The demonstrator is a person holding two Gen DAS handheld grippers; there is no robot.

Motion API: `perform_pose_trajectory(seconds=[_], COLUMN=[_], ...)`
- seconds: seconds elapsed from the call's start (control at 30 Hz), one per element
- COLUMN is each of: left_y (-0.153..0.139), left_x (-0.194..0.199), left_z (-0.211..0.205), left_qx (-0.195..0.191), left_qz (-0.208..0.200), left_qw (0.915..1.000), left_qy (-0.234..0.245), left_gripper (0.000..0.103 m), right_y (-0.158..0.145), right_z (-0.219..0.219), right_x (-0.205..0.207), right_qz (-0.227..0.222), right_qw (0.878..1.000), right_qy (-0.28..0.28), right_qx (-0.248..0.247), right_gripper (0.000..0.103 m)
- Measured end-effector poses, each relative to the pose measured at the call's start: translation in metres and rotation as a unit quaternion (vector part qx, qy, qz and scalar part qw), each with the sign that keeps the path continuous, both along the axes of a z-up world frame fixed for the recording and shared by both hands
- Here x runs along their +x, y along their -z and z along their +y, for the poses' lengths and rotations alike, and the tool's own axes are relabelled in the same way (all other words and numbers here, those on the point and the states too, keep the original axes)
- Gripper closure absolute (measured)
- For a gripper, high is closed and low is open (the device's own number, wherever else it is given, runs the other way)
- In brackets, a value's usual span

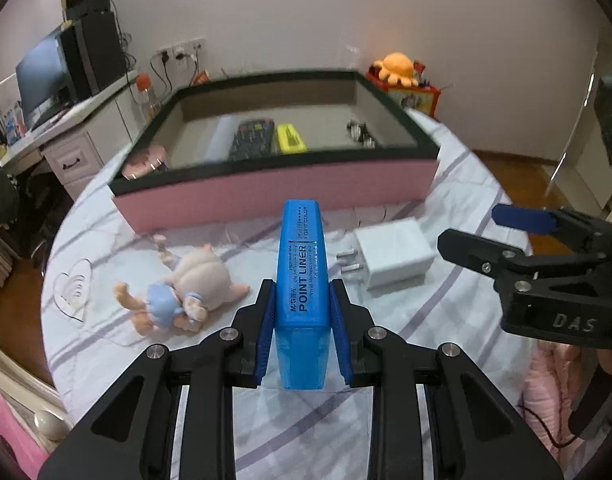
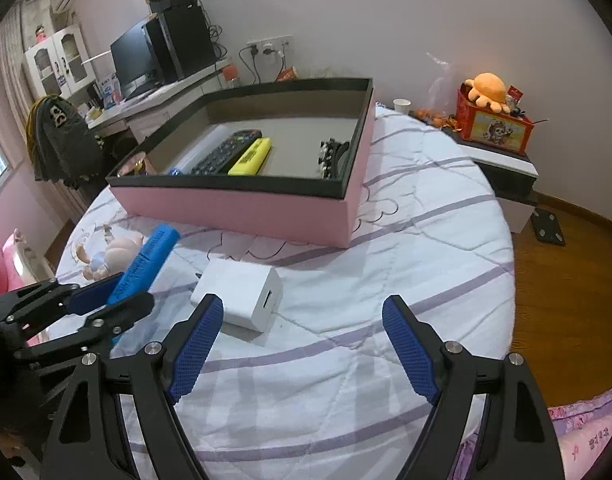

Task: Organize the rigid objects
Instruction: 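Carry the blue highlighter with the left gripper into the box beside the yellow one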

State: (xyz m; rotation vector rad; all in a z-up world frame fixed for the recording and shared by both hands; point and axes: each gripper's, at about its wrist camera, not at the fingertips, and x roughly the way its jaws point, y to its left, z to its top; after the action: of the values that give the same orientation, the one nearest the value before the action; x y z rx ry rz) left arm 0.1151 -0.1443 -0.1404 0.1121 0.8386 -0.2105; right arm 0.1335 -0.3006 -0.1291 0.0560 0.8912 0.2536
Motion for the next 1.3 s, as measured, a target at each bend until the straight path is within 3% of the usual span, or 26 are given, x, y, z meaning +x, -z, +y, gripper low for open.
perform_pose_trajectory(seconds=[0.23, 0.5, 0.87, 1.3], left_y=[-0.040, -0.053, -0.025, 0.018], left_x=[0.009, 0.067, 0.149, 0.177], left_z=[0.012, -0.002, -0.036, -0.056], left_qx=[-0.015, -0.041, -0.052, -0.045], left_qz=[-0.039, -0.040, 0.008, 0.068], left_qw=[0.9991, 0.9984, 0.9985, 0.9964], left_qy=[-0.004, 0.000, -0.011, -0.021], left_gripper=[0.076, 0.076, 0.076, 0.076], right_y=[-0.025, -0.051, -0.053, -0.030], right_z=[0.001, -0.003, -0.019, -0.024], right_x=[-0.001, 0.027, 0.092, 0.130], right_qz=[-0.032, -0.075, -0.082, -0.050], right_qw=[0.999, 0.997, 0.995, 0.998], right_qy=[0.007, 0.033, 0.048, 0.035], right_qx=[0.004, 0.006, 0.009, -0.003], right_gripper=[0.020, 0.020, 0.019, 0.019])
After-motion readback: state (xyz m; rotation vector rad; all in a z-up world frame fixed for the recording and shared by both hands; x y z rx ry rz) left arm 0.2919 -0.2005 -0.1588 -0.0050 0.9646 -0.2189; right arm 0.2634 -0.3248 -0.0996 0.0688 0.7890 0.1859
